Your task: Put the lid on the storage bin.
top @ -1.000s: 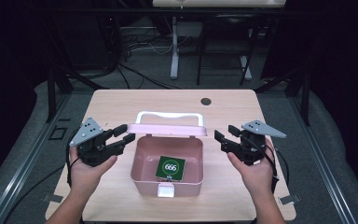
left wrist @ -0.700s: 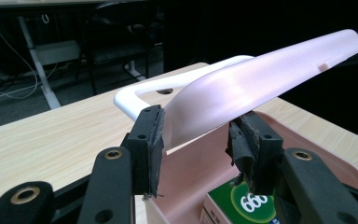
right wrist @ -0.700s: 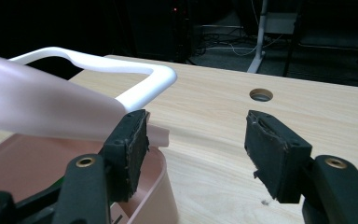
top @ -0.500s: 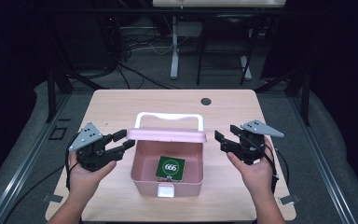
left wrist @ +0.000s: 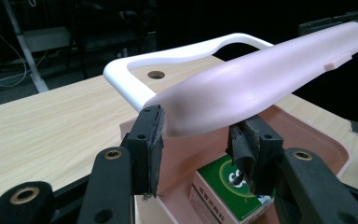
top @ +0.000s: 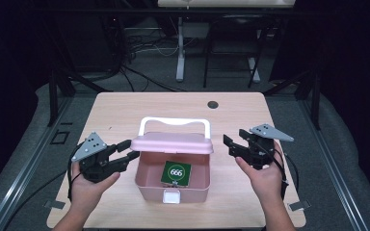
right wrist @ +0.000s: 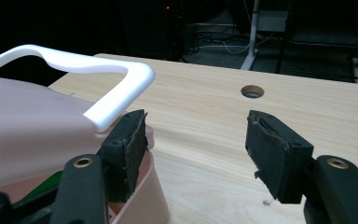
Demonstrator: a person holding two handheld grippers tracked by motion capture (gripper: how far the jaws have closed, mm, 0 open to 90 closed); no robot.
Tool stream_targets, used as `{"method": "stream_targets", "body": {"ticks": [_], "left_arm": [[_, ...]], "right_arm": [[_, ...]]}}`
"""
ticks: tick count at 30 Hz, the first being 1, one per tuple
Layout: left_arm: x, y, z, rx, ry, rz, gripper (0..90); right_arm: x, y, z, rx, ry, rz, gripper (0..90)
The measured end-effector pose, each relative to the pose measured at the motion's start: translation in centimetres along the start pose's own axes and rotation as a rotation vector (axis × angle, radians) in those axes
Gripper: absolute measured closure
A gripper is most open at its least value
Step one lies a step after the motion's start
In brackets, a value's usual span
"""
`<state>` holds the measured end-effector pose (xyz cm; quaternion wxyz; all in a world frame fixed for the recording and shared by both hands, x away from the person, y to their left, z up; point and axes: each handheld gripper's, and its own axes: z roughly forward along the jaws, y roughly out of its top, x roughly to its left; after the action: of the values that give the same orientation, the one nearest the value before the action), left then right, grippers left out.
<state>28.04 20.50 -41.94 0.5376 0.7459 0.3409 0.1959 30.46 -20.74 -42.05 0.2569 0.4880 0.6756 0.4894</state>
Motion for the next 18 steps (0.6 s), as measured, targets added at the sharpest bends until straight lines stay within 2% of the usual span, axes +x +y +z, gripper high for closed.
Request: {"method": "stream_targets", "body": {"ticks": [6,9,18], "left_arm": [[-0.2,-0.5,-0.1,0.008,-0.005,0.006,54.9],[-0.3,-0.6,-0.1,0.012,-0.007,0.005,54.9],[-0.5,-1.3,-0.2,0.019,-0.018,0.009,55.0]], "right_arm": [[-0.1,-0.1,-0.1,-0.017,-0.017,-0.001,39.0],[-0.2,-0.1,-0.1,-0.019,-0.027,-0.019,41.3],[-0.4,-0.4,0.3,0.003,-0.041,-0.026,40.8]]}}
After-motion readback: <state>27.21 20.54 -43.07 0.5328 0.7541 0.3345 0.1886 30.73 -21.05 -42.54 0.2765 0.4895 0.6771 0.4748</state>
